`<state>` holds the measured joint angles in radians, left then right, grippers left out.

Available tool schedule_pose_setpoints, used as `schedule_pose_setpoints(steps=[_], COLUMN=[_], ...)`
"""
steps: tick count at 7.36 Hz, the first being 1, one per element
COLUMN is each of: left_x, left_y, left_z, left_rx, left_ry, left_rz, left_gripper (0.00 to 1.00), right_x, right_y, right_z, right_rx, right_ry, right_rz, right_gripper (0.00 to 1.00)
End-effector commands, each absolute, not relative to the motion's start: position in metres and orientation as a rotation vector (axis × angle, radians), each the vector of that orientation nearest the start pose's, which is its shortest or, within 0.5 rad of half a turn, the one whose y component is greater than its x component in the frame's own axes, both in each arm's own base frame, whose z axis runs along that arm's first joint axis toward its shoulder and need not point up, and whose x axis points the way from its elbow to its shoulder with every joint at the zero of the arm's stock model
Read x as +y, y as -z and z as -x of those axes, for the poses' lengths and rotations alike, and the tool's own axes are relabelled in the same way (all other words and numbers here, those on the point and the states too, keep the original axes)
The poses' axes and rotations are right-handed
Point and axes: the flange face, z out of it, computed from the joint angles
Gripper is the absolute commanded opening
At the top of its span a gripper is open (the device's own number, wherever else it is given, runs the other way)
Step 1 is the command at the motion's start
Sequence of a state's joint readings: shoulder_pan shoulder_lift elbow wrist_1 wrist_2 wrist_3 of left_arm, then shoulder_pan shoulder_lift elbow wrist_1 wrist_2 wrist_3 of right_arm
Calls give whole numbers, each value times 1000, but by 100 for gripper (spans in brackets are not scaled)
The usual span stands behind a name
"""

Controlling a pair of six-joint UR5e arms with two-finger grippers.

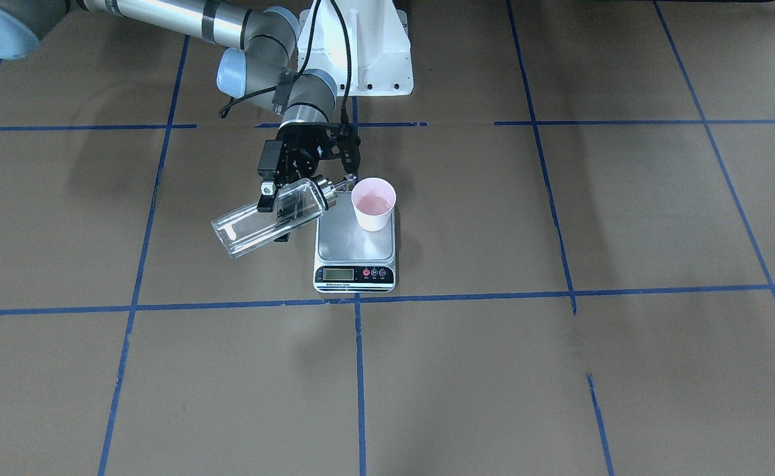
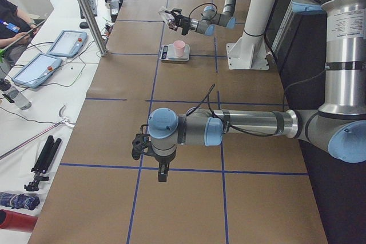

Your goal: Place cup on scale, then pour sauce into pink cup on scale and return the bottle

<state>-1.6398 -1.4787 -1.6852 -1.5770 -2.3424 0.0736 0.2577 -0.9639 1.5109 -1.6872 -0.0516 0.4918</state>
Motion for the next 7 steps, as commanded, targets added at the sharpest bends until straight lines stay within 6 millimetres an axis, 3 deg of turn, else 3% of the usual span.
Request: schedule_pose_setpoints(steps=[1,7], left_x=[-449,-449], left_y=[-646,-649], left_z=[94,95], left_rx=[768,770], left_ry=[-16,-12], left_rz=[-81,-74], left_gripper=[100,100], right_x=[-392,-391], right_y=[-262,-272], right_z=[585,588], right_rx=[763,838], right_ry=[291,305], right_rz=[-1469,-1493], right_gripper=[0,0])
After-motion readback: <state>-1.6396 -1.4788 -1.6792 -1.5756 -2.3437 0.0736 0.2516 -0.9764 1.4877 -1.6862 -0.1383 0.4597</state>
